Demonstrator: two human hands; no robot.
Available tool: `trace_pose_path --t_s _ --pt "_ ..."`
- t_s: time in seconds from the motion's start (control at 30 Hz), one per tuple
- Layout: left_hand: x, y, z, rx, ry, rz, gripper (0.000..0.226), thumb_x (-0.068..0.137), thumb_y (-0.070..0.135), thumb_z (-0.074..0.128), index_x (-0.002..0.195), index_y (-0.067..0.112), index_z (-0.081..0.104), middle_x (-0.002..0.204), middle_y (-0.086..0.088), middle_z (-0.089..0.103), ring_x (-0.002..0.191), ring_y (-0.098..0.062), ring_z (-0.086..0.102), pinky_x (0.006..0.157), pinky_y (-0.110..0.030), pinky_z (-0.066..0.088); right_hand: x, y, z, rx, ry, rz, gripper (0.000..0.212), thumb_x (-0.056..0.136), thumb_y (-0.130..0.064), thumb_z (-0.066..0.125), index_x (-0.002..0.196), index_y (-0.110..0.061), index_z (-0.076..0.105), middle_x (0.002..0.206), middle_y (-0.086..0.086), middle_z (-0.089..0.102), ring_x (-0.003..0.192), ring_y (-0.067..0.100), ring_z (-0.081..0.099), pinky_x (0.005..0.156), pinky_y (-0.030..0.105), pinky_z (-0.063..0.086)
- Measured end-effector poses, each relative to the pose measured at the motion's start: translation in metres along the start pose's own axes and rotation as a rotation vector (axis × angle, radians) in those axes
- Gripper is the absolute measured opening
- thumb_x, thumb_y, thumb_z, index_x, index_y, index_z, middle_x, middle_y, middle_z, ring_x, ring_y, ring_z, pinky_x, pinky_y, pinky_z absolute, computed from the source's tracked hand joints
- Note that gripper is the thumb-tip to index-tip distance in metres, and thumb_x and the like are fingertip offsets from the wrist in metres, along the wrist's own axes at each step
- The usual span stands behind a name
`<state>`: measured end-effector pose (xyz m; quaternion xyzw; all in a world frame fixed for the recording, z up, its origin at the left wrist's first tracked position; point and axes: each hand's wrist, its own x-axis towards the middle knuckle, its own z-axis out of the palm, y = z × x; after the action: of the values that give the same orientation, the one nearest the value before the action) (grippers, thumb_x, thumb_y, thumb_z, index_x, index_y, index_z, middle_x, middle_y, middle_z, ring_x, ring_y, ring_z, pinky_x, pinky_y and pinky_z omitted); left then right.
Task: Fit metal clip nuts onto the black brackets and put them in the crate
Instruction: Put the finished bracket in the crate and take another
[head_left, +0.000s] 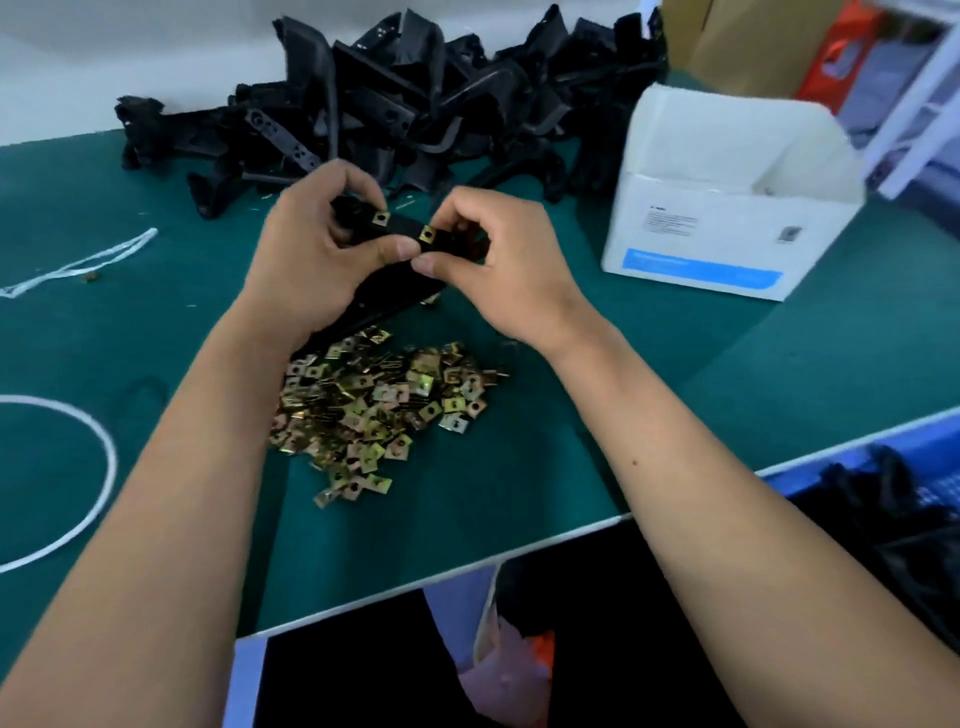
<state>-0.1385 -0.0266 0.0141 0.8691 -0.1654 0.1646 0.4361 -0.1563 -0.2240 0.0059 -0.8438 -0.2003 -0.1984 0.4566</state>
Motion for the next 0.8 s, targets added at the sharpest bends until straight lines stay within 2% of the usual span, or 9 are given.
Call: trace_pose_path --t_s 0.07,0.13,0.27,0.33,0.43,0.5,0.57,0.7,0.8 --pt "0.006 0.033 0.015 0.009 -0.019 0.069 0.034 0.072 0.054 0.081 0.09 0.039 0.056 0.087 0.008 0.06 0.073 -0.016 0.055 0.069 -0.038 0.05 -0.01 -0.001 -0.033 -0.015 0.062 -0.001 0.028 0.078 -0.019 0.087 0.086 -0.001 0.066 0.08 0.007 0.068 0.076 0.022 0.06 0.07 0.038 0.047" --pt "0.015 0.068 0.034 0.004 -0.043 0.151 0.036 0.072 0.054 0.081 0.092 0.037 0.058 0.089 0.01 0.06 0.078 -0.019 0.056 0.072 -0.036 0.049 -0.02 0.001 -0.071 -0.039 0.125 0.014 0.029 0.078 -0.016 0.086 0.086 0.002 0.065 0.081 0.01 0.067 0.076 0.024 0.058 0.069 0.037 0.046" --pt "0.026 0.144 0.097 -0.103 -0.181 0.327 0.044 0.074 0.04 0.085 0.099 0.013 0.061 0.091 -0.001 0.057 0.08 -0.012 0.05 0.073 -0.034 0.045 -0.061 0.011 -0.162 -0.073 0.21 0.097 0.031 0.08 -0.011 0.083 0.086 0.009 0.06 0.084 0.023 0.061 0.074 0.017 0.049 0.066 0.032 0.041" --pt "0.022 0.183 0.135 -0.188 -0.268 0.373 0.043 0.074 0.034 0.085 0.096 0.008 0.06 0.086 0.0 0.056 0.074 -0.008 0.048 0.068 -0.032 0.04 -0.091 0.021 -0.209 -0.159 0.245 0.122 0.031 0.08 -0.015 0.083 0.085 0.007 0.06 0.084 0.022 0.061 0.077 0.015 0.049 0.069 0.032 0.041" --pt "0.006 0.237 0.198 -0.272 -0.372 0.445 0.042 0.072 0.031 0.086 0.093 0.007 0.059 0.076 0.012 0.052 0.065 0.0 0.044 0.064 -0.021 0.036 -0.147 0.036 -0.279 -0.242 0.275 0.201 0.026 0.081 -0.017 0.082 0.085 -0.003 0.061 0.082 0.014 0.06 0.08 0.017 0.052 0.074 0.039 0.045" --pt "-0.011 0.268 0.246 -0.266 -0.435 0.474 0.042 0.07 0.032 0.087 0.092 0.011 0.058 0.074 0.011 0.055 0.067 -0.003 0.05 0.064 -0.026 0.042 -0.188 0.048 -0.317 -0.321 0.252 0.284 0.027 0.082 -0.018 0.081 0.087 -0.003 0.059 0.085 0.015 0.06 0.08 0.025 0.056 0.075 0.044 0.047" --pt "-0.035 0.294 0.296 -0.182 -0.501 0.471 0.043 0.07 0.035 0.088 0.091 0.019 0.054 0.079 0.007 0.062 0.076 -0.016 0.058 0.07 -0.037 0.047 -0.233 0.061 -0.344 -0.413 0.209 0.405 0.027 0.084 -0.014 0.081 0.091 0.0 0.059 0.086 0.018 0.063 0.082 0.031 0.06 0.074 0.042 0.048" --pt "-0.094 0.307 0.379 -0.139 -0.726 0.348 0.039 0.078 0.035 0.086 0.089 0.024 0.05 0.085 0.002 0.066 0.085 -0.028 0.062 0.07 -0.039 0.043 -0.317 0.084 -0.361 -0.353 0.253 0.631 0.018 0.083 0.003 0.08 0.092 -0.003 0.066 0.082 0.007 0.069 0.076 0.016 0.062 0.075 0.027 0.05" --pt "-0.135 0.293 0.419 -0.103 -0.864 0.227 0.037 0.087 0.032 0.08 0.104 0.016 0.051 0.096 -0.005 0.067 0.094 -0.03 0.063 0.079 -0.043 0.049 -0.366 0.107 -0.358 -0.345 0.257 0.857 0.016 0.081 -0.004 0.085 0.086 -0.008 0.07 0.079 0.007 0.073 0.071 0.022 0.065 0.075 0.036 0.052"
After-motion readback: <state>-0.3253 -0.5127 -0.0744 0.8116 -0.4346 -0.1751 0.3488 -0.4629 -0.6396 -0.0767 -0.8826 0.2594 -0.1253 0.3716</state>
